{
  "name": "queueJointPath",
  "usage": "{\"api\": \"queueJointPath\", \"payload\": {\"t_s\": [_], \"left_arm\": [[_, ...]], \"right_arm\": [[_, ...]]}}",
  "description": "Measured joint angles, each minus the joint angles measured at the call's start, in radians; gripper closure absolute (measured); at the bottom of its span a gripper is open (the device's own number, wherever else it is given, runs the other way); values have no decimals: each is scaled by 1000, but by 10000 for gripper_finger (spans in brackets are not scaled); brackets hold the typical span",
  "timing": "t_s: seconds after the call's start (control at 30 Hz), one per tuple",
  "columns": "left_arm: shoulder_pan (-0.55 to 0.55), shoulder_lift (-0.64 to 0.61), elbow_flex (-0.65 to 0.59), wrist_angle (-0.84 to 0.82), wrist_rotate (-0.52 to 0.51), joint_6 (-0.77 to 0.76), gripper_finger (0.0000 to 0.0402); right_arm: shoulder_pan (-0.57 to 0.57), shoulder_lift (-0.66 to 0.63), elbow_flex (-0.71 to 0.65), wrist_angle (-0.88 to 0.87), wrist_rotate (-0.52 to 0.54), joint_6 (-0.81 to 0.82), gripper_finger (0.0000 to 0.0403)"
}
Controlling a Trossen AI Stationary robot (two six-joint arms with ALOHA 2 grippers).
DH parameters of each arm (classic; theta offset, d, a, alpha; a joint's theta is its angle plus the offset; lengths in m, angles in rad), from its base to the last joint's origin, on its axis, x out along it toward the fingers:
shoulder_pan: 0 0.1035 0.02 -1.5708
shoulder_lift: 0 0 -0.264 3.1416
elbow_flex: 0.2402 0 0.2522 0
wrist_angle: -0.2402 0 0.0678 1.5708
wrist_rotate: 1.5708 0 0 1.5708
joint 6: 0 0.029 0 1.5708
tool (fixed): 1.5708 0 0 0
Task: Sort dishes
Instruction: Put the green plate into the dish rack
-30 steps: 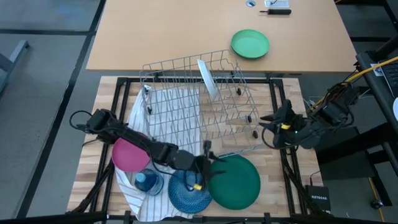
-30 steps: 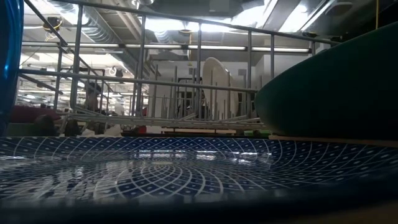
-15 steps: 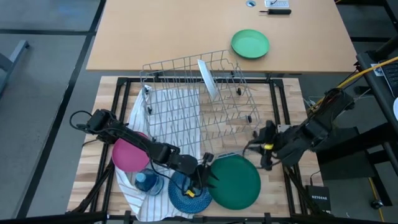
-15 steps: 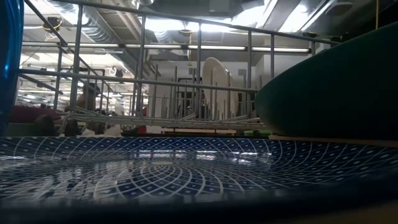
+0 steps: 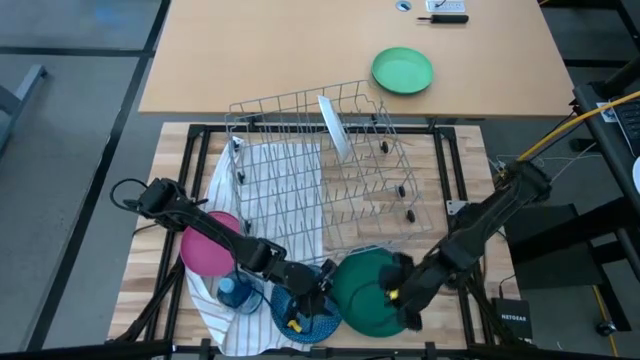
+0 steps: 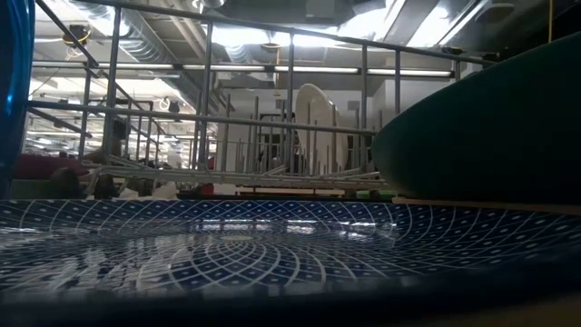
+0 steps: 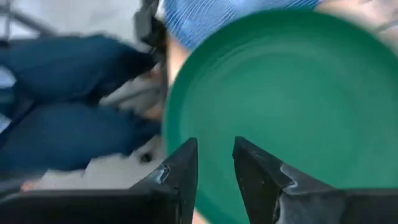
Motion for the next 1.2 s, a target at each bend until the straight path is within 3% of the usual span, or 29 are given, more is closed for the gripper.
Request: {"api": "queueJointPath", "payload": {"t_s": [0.23, 0.33, 0.43, 0.7, 1.2], "left_arm": [[-1, 0, 0, 0, -2, -30, 277], [-1, 0, 0, 0, -2, -42, 277], [-1, 0, 0, 0, -2, -45, 277], [0, 0, 0, 0, -2, -48, 277], [0, 1, 0, 0, -3, -50, 277]], "right_arm": [[6, 130, 0, 161, -260, 26, 295], [22, 153, 0, 217, -289, 38, 295], [51, 156, 0, 233, -266, 49, 295], [116, 184, 0, 231, -65, 51, 295], [139, 279, 0, 223, -39, 48, 295]]}}
